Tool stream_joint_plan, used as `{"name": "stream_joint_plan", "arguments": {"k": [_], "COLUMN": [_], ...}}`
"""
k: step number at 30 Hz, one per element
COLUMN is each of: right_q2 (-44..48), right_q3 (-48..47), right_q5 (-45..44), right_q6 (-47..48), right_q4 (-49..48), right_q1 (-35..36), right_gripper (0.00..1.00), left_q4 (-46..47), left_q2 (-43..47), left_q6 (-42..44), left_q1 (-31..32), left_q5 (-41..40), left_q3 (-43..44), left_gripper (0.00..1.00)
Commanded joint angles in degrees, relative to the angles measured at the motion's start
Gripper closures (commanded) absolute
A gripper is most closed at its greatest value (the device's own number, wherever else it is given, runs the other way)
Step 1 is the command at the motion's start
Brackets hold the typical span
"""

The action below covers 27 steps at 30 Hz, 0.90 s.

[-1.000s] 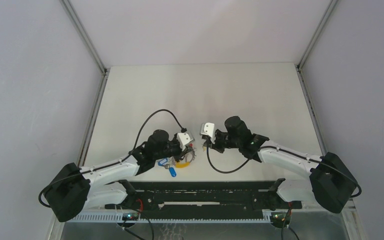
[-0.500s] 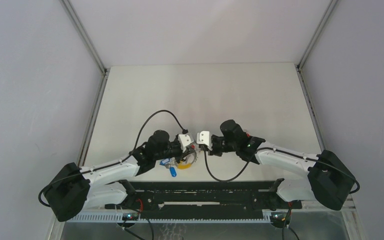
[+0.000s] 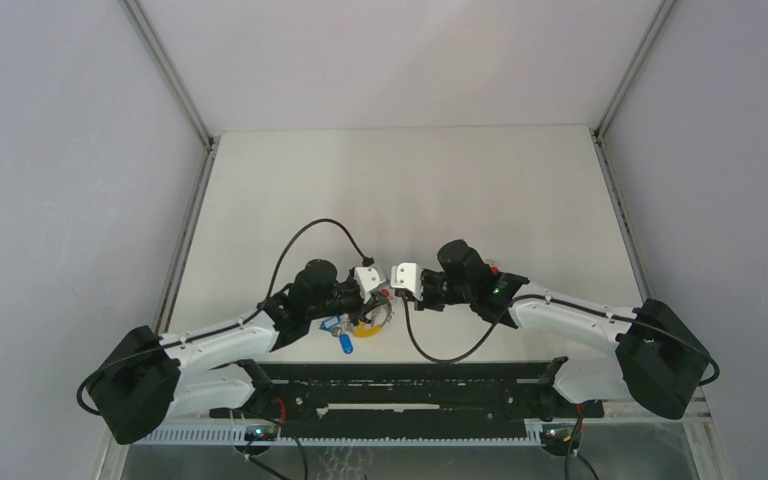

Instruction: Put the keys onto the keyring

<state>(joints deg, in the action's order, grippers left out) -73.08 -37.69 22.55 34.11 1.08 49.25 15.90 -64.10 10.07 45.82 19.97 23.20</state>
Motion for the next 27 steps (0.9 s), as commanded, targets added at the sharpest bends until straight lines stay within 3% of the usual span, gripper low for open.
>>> {"name": "stream_joint_plan", "arguments": {"k": [1, 10, 27], "right_q2": [-0.35, 3.42, 5.32], "right_q3": [-1.77, 1.02, 1.74], "right_q5": [0.80, 9.82, 4.54], "right_q6": [1.82, -0.23, 0.76], "right_q4": [-1.88, -3.62, -1.78], "right_q1": [2.38, -1.09, 0.32], "right_gripper": [1.00, 1.00, 1.00], "left_q4": [6.03, 7.30, 4.39], "left_q2": [1.16, 4.24, 3.19], "left_q6": [0.67, 0.40, 1.50], "left_q1": [1.38, 1.37, 1.55], "left_q5": [3.04, 3.94, 6.78], "left_q3": [-0.95, -2.87, -1.36], "left_gripper": [1.00, 1.00, 1.00]}}
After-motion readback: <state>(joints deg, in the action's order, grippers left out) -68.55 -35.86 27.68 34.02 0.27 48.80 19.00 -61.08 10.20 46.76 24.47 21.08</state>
